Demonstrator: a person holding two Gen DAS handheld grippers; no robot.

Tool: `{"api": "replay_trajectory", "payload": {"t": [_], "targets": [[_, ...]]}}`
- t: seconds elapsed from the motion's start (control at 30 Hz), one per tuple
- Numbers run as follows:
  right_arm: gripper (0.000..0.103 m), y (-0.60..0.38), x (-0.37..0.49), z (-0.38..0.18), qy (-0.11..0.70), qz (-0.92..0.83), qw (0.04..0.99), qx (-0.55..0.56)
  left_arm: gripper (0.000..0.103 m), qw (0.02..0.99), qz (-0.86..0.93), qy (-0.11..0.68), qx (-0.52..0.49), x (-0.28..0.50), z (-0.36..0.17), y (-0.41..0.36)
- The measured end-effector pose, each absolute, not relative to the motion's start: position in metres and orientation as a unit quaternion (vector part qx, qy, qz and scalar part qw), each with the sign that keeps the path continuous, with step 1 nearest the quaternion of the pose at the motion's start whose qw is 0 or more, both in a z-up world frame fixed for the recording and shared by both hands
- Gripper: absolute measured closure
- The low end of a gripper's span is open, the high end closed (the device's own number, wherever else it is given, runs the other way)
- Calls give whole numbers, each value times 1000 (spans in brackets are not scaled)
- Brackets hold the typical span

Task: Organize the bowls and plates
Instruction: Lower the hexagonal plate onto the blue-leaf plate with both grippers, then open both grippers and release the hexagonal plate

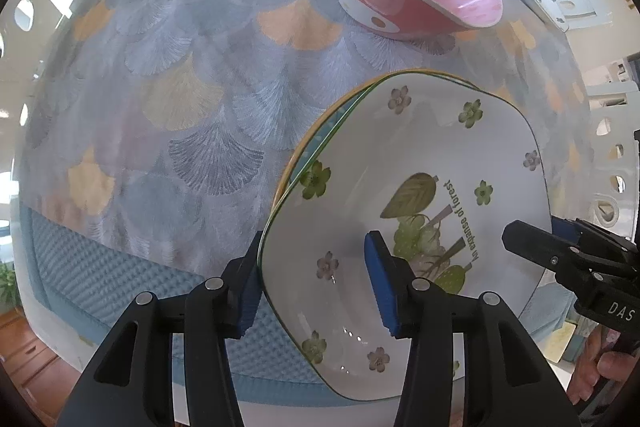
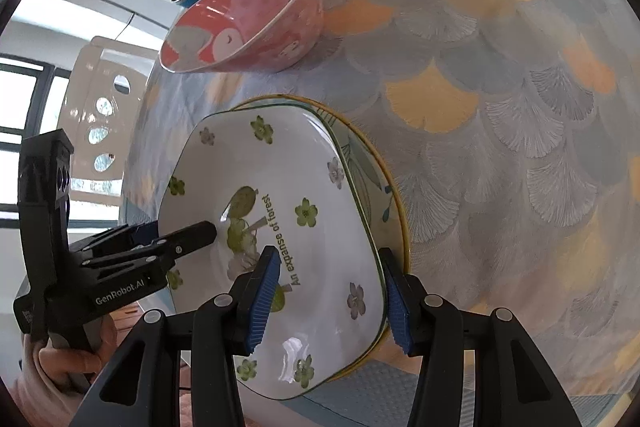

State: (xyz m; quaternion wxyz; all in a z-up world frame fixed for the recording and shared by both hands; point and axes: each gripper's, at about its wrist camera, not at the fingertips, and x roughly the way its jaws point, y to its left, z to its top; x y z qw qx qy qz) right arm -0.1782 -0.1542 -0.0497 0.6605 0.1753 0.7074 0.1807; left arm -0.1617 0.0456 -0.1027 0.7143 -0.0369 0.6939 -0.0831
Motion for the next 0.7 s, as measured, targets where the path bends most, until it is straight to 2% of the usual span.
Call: {"api": "replay_trajectory", "payload": {"t": [0.7], "targets": [[54, -164, -175, -33, 681, 159, 690, 186, 52, 717, -84, 692, -22, -169, -88, 23]]}}
